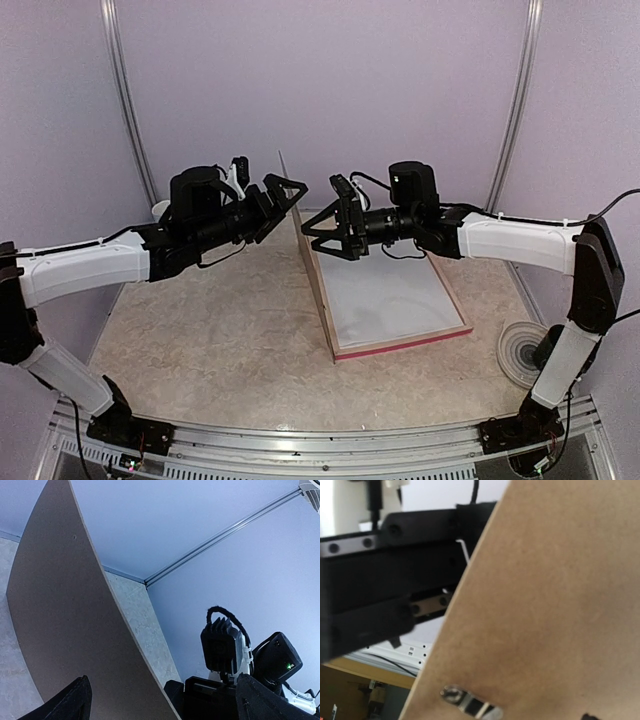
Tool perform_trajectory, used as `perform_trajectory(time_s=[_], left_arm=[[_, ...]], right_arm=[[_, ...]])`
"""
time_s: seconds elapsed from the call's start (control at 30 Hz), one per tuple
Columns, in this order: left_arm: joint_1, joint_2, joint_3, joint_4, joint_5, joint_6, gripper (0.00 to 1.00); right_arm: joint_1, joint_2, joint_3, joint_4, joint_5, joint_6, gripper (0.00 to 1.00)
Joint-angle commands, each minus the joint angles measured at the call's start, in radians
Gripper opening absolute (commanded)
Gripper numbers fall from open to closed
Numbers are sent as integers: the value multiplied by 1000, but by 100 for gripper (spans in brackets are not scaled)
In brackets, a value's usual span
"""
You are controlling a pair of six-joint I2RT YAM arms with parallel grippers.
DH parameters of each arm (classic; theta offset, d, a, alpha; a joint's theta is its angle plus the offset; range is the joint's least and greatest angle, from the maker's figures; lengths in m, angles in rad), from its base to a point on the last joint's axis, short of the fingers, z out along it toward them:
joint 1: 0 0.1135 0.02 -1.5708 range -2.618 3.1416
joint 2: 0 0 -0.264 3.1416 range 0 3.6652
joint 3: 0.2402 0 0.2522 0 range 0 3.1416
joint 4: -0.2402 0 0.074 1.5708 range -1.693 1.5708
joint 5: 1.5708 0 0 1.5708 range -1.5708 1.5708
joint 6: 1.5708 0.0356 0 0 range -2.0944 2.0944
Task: Put the photo into the frame
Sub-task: Pick up the backboard from the center of the board.
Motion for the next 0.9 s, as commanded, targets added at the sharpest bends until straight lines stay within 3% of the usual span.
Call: perform_trajectory(time_s=[0.0, 0.37, 0.87], left_arm=[[-3, 19, 32, -38, 7, 5, 99], [1, 49, 45, -29, 23, 1, 98], [17, -22, 0, -78, 37, 14, 95]], right_arm=[[-2, 17, -14, 4, -20, -3, 86], [5, 27, 0, 22, -57, 2, 94], [-3, 19, -26, 22, -69, 0, 95]])
